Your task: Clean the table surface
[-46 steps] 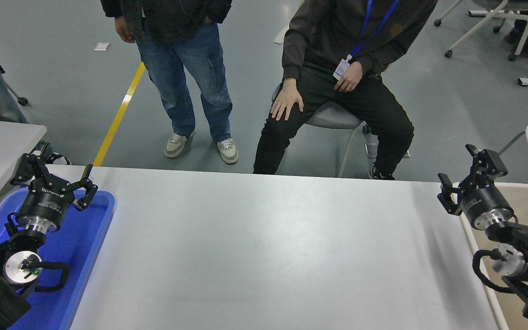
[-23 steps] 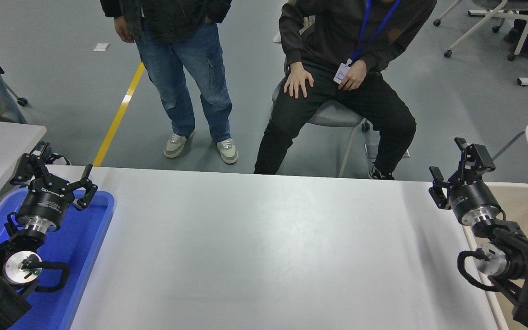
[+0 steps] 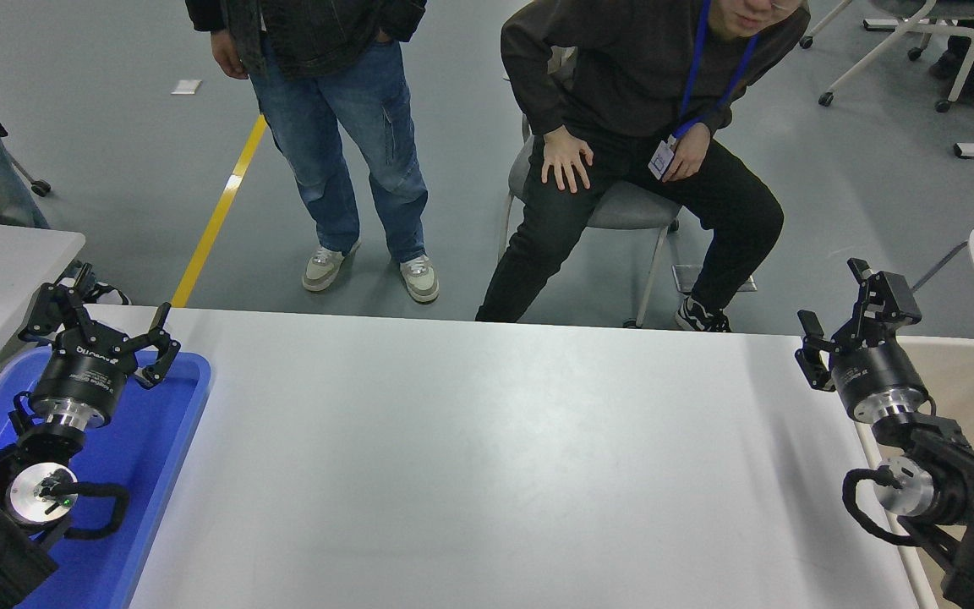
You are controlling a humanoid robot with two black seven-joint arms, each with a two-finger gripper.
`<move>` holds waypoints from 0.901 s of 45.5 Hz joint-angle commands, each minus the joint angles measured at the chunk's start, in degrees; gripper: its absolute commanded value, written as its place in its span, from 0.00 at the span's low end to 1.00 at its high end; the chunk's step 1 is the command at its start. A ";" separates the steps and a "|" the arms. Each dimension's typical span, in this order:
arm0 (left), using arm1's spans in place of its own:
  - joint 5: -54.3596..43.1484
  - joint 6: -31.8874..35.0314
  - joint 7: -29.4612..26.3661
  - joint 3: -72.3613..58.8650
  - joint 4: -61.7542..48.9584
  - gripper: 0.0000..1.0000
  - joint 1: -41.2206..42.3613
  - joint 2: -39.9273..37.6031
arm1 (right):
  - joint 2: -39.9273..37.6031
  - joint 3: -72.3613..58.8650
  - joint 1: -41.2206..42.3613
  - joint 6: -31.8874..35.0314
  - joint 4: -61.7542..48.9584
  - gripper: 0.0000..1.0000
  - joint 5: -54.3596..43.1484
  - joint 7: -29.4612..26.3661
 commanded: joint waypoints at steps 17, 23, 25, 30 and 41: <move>0.00 0.00 -0.01 0.00 0.00 1.00 0.00 0.00 | 0.34 -0.86 -0.18 -2.71 -0.29 0.99 -0.04 0.87; 0.00 0.00 -0.01 0.00 0.00 1.00 0.00 0.00 | 0.17 -1.56 -0.27 -2.62 0.41 0.99 0.05 0.70; 0.00 0.00 -0.01 0.00 0.00 1.00 0.00 0.00 | -0.01 -1.56 -0.27 -2.45 0.32 0.99 0.13 0.35; 0.00 0.00 -0.01 0.00 0.00 1.00 0.00 0.00 | -0.19 -1.56 -0.36 -2.01 0.85 0.99 0.66 0.17; 0.00 0.00 -0.01 0.00 0.00 1.00 0.00 0.00 | -0.54 -1.56 -1.15 -0.86 3.05 0.99 0.92 0.08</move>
